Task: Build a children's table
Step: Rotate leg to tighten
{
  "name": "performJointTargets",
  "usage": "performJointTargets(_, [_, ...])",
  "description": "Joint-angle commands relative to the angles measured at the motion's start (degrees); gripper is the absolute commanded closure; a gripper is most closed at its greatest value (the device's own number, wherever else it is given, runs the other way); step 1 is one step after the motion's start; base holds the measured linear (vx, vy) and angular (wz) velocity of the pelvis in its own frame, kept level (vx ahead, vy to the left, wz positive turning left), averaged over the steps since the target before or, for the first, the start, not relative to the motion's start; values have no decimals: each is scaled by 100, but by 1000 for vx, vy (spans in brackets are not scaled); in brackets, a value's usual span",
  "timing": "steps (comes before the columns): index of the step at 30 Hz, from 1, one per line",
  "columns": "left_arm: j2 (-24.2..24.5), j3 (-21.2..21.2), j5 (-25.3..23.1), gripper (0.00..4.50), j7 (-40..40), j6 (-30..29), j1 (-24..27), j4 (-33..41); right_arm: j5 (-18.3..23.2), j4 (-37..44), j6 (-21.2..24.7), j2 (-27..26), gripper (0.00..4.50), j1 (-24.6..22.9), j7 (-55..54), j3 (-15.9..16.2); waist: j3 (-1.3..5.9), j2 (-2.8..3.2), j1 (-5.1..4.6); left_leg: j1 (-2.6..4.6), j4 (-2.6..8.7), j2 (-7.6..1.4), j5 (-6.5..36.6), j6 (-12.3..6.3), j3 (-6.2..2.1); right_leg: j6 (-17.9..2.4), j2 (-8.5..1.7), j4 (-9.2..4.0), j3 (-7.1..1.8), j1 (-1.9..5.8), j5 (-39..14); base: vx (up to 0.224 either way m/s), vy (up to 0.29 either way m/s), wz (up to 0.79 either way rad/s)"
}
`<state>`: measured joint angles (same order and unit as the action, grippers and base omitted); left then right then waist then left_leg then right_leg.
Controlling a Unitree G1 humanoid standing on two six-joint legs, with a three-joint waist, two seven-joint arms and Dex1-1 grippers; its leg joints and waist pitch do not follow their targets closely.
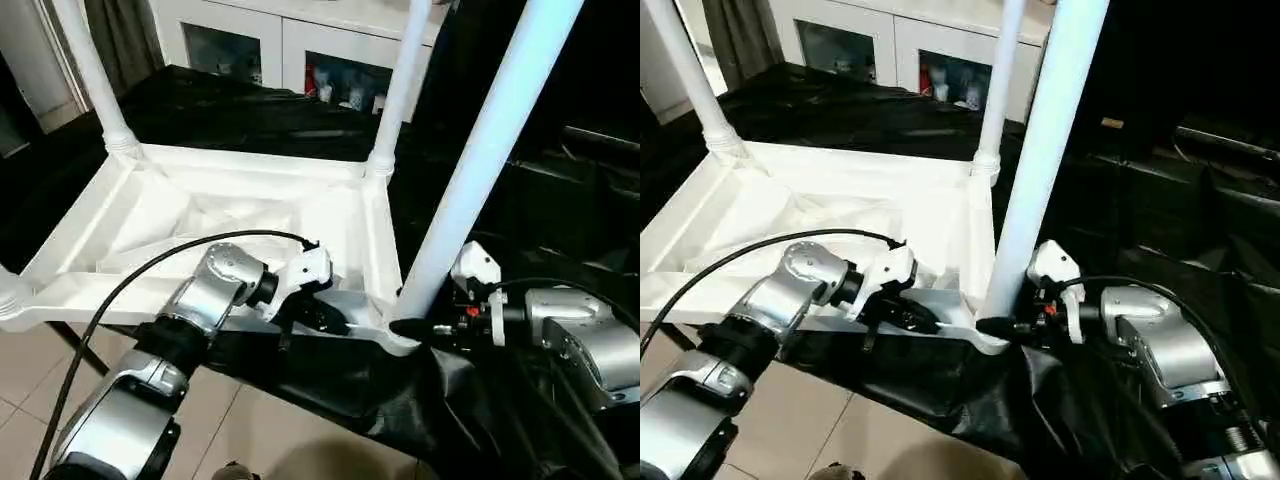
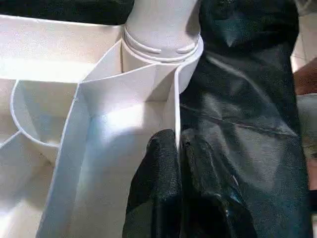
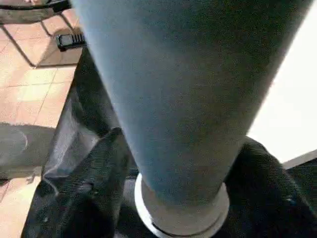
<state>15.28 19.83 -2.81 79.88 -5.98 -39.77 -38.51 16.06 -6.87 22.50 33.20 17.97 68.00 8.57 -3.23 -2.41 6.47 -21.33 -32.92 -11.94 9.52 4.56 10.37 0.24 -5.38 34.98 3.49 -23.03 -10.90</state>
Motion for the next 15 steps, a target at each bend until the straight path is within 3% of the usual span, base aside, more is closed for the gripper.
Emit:
performJointTargets(1, [-112,127,144,450,177,-40,19,278,67,176,95,45,198,-22,98,140,335,-67,-17,73,364,-152,1171,-319,-3,-1251,-291,-422,-227,273,-1057,0,0,0])
performJointTargets(5, [-144,99,125,450,95,-30,20,275,82,203,146,38,238,-80,137,164,340,-71,-14,68,351,-145,1062,-363,1,-1278,-282,-405,-226,277,-891,0,0,0])
performJointTargets(10, [-203,30,86,450,-200,-7,-17,190,112,139,187,-151,248,-143,-134,53,337,-70,-8,75,357,-141,1148,-319,-2,-1221,-285,-424,-223,270,-1076,0,0,0])
performJointTargets(12, [-340,-58,-65,450,-824,-40,-152,-81,35,-108,197,-518,251,-132,-861,-156,326,-72,-18,81,366,-140,1236,-268,-4,-1176,-289,-448,-221,257,-1263,0,0,0])
performJointTargets(14, [-540,-170,-230,450,-1603,-22,-335,-444,-264,-395,68,-838,252,-114,-1667,-246,324,-100,-30,101,373,-121,1420,-112,-8,-1003,-296,-508,-210,236,-1786,0,0,0])
performJointTargets(15, [-540,-170,-230,450,-1603,-22,-335,-444,-264,-395,68,-838,254,-114,-1667,-246,316,-101,-38,93,377,-111,1440,-80,-12,-955,-293,-516,-206,231,-1921,0,0,0])
